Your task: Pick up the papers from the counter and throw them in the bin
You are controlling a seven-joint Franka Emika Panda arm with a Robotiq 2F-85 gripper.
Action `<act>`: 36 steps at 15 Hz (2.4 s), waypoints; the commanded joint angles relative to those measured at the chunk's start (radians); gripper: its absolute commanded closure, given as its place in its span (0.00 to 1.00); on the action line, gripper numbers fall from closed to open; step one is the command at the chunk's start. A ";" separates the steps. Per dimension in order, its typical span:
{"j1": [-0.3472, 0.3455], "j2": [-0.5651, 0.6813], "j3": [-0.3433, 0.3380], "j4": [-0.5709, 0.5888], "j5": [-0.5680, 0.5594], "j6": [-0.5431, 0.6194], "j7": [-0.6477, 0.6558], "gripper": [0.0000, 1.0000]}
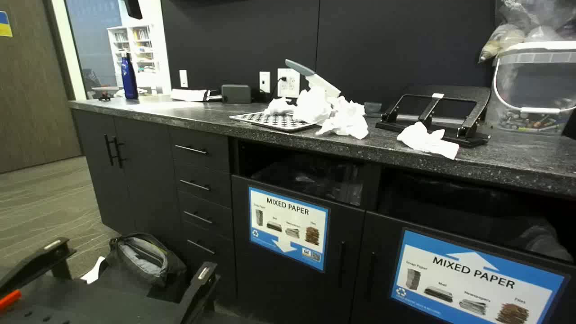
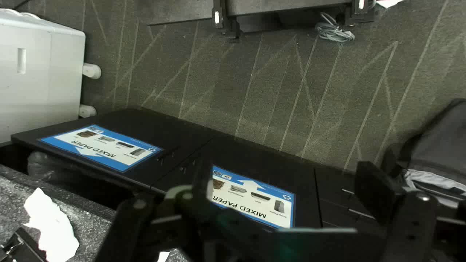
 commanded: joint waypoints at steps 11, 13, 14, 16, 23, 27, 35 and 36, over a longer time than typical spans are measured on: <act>-0.003 0.221 -0.044 0.088 -0.088 0.280 -0.017 0.00; -0.010 0.351 -0.066 0.143 -0.117 0.424 -0.020 0.00; -0.011 0.408 -0.084 0.177 -0.120 0.475 -0.034 0.00; -0.008 0.532 -0.120 0.260 -0.108 0.538 -0.076 0.00; -0.032 0.911 -0.200 0.649 -0.007 0.588 -0.376 0.00; -0.094 1.075 -0.161 0.872 0.108 0.576 -0.590 0.00; -0.161 1.343 -0.076 1.278 0.225 0.489 -0.803 0.00; -0.152 1.378 -0.083 1.325 0.213 0.500 -0.798 0.00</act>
